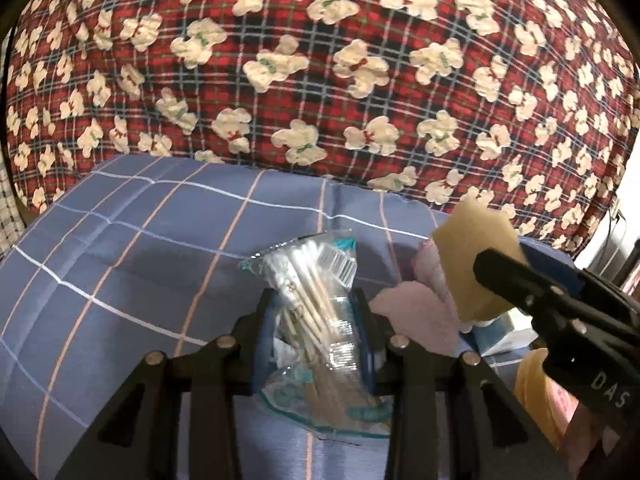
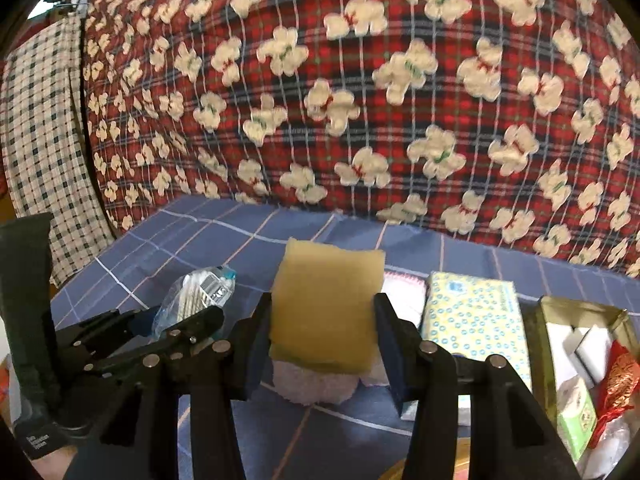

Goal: Organize soft objects

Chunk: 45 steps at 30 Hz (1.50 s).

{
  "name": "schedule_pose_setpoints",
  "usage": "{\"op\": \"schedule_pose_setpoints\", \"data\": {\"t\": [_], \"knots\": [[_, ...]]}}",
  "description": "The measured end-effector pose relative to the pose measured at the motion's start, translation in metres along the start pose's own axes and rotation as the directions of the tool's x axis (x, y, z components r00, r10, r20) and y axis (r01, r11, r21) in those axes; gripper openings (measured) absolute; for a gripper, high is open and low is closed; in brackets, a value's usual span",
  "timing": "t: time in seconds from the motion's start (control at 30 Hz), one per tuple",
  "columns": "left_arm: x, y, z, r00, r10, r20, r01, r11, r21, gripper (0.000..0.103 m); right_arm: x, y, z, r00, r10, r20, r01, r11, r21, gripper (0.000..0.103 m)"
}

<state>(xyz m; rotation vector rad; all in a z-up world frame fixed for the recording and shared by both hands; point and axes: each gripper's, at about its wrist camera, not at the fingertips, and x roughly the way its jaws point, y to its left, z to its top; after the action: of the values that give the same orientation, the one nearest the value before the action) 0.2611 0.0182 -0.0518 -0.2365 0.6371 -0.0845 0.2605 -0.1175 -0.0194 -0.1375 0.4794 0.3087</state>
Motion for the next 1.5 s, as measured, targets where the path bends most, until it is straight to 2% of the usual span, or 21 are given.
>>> {"op": "schedule_pose_setpoints", "data": {"t": [0.33,0.63,1.23,1.5], "knots": [[-0.008,-0.011,0.0,0.997,-0.058,0.046,0.057,0.998,0.033,0.035,-0.022,-0.008,-0.008,0.994,-0.027,0.104,0.026,1.0,0.003,0.051],[-0.02,-0.027,-0.003,0.99,-0.093,0.11,0.081,0.991,0.103,0.035,-0.031,-0.002,-0.014,0.988,-0.022,0.151,0.029,0.999,-0.042,0.051],[-0.027,-0.049,-0.011,0.981,-0.11,0.159,0.078,0.978,0.193,0.035,-0.051,-0.022,-0.021,0.977,-0.064,0.204,0.072,0.997,-0.032,0.051],[-0.027,-0.052,-0.011,0.979,-0.126,0.159,0.099,0.98,0.17,0.035,-0.059,-0.033,-0.023,0.973,-0.078,0.216,0.082,0.997,-0.011,0.051]]}}
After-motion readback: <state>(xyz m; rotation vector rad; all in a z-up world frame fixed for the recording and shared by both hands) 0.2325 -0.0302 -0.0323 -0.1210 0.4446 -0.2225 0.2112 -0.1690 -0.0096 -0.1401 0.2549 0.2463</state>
